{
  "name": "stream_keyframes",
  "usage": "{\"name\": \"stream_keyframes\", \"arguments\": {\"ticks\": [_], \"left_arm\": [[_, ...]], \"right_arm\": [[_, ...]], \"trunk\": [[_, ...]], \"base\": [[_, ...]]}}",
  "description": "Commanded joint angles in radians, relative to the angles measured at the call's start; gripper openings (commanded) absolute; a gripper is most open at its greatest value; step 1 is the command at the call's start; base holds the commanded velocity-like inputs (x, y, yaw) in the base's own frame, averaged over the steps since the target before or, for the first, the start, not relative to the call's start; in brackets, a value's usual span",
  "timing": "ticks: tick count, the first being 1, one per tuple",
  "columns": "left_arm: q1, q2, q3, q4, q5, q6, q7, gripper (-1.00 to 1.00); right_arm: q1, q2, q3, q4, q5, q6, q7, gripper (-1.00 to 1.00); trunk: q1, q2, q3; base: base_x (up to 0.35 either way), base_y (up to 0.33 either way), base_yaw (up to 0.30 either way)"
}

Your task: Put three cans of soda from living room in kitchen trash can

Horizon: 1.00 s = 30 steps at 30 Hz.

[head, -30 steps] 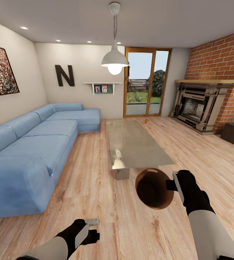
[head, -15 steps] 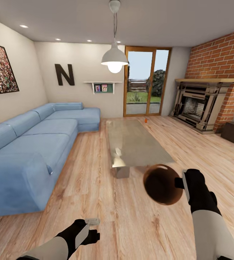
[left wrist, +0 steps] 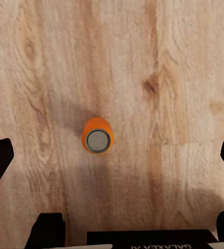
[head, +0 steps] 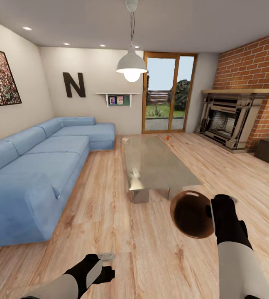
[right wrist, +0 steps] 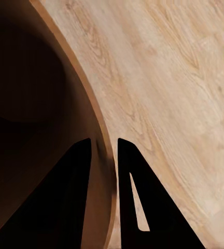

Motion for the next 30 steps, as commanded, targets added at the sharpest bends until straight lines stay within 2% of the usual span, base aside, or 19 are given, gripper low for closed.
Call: {"name": "stream_keyframes", "arguments": {"ticks": [1,5,13,21,30], "left_arm": [[0.0,0.0,0.0,0.0,0.0,-0.001,0.0,1.0],[0.001,0.0,0.0,0.0,0.0,-0.001,0.0,1.0],[0.002,0.001,-0.001,0.0,0.0,-0.01,0.0,1.0],[0.002,0.001,0.0,0.0,0.0,-0.012,0.001,1.0],[0.002,0.001,0.0,0.0,0.0,-0.012,0.001,1.0]], "right_arm": [[-0.002,0.015,-0.008,0.001,-0.028,0.0,0.004,-1.0],[-0.006,0.041,-0.024,0.02,0.02,0.0,0.004,-1.0],[-0.01,0.046,-0.082,0.051,0.065,0.0,0.003,-1.0],[-0.008,0.047,-0.081,0.052,0.094,0.0,0.004,-1.0],[-0.006,0.046,-0.08,0.052,0.097,0.0,0.004,-1.0]], "trunk": [[0.004,-0.007,-0.003],[0.019,-0.035,-0.015],[0.05,-0.091,-0.041],[0.081,-0.147,-0.066],[0.115,-0.21,-0.094]], "base": [[0.0,0.0,0.0],[0.0,0.0,0.0],[0.0,0.0,0.0],[0.0,0.0,0.0],[0.0,0.0,0.0]]}}
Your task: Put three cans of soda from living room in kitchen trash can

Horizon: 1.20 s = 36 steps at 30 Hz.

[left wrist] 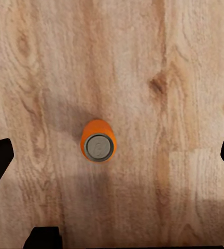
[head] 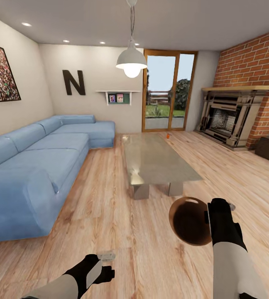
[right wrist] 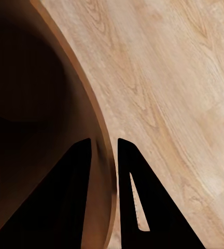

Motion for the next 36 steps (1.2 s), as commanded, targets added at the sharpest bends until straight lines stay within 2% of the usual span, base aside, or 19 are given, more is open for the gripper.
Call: {"name": "stream_keyframes", "arguments": {"ticks": [1,36], "left_arm": [[0.0,0.0,0.0,0.0,0.0,0.0,0.0,1.0],[0.009,0.004,0.002,0.008,0.003,0.0,-0.008,1.0]], "right_arm": [[0.0,0.0,0.001,-0.001,-0.002,0.0,0.002,-1.0],[0.0,0.0,0.002,-0.002,-0.001,0.0,0.002,-1.0]], "trunk": [[0.004,-0.007,-0.003],[0.138,-0.252,-0.113]], "base": [[0.0,0.0,0.0],[0.0,0.0,0.0]]}}
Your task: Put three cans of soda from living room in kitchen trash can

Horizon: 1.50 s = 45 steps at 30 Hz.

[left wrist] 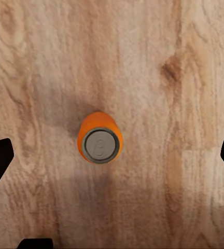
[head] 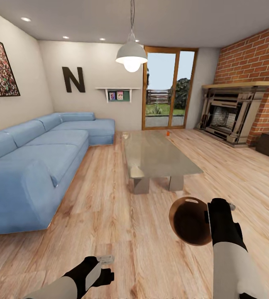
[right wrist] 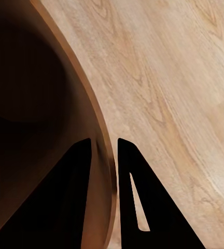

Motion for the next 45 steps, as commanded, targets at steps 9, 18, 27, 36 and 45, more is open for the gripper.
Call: {"name": "stream_keyframes", "arguments": {"ticks": [9,18,27,36,45], "left_arm": [[0.003,-0.001,0.0,0.0,0.0,-0.001,0.0,1.0],[0.004,-0.001,0.0,0.0,0.0,-0.001,0.0,1.0],[0.004,-0.001,0.0,0.0,0.0,-0.002,-0.001,1.0],[0.004,0.001,0.0,0.0,0.0,-0.002,-0.002,1.0],[0.004,0.001,0.0,0.0,-0.003,-0.014,-0.002,1.0]], "right_arm": [[-0.001,0.0,0.001,0.0,-0.004,0.0,0.002,-1.0],[-0.001,0.0,0.002,0.0,-0.004,0.0,0.002,-1.0],[-0.001,-0.001,0.002,-0.001,-0.004,0.0,0.002,-1.0],[-0.001,-0.001,0.002,-0.001,-0.005,0.0,0.002,-1.0],[-0.001,-0.001,0.002,-0.001,-0.004,0.0,0.002,-1.0]], "trunk": [[0.035,-0.063,-0.028],[0.069,-0.126,-0.056],[0.104,-0.189,-0.084],[0.138,-0.252,-0.113],[0.166,-0.302,-0.142]], "base": [[0.0,0.0,0.0],[0.0,0.0,0.0],[0.0,0.0,0.0],[0.0,0.0,0.0],[0.0,0.0,0.0]]}}
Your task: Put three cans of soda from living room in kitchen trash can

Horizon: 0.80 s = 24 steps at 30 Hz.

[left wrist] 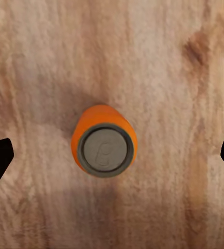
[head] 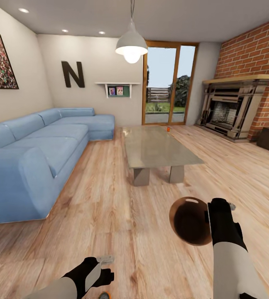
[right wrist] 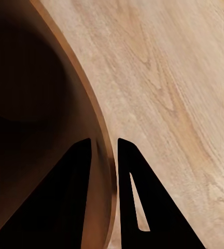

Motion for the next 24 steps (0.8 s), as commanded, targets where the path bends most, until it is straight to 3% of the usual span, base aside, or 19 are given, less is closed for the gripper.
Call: {"name": "stream_keyframes", "arguments": {"ticks": [1,16,24], "left_arm": [[0.0,0.0,0.0,0.0,0.0,-0.001,0.0,1.0],[0.0,-0.001,0.0,-0.001,0.0,-0.014,-0.002,1.0],[0.0,0.001,-0.001,-0.001,0.0,-0.061,-0.003,1.0]], "right_arm": [[-0.001,0.0,0.001,-0.001,-0.004,0.0,0.002,-1.0],[-0.001,0.001,0.001,-0.001,-0.004,0.0,0.002,-1.0],[-0.001,0.001,0.001,-0.001,-0.004,0.0,0.002,-1.0]], "trunk": [[0.0,0.0,-0.004],[0.007,-0.004,-0.062],[0.011,-0.006,-0.093]], "base": [[0.0,0.0,0.0],[0.0,0.0,0.0],[0.0,0.0,0.0]]}}
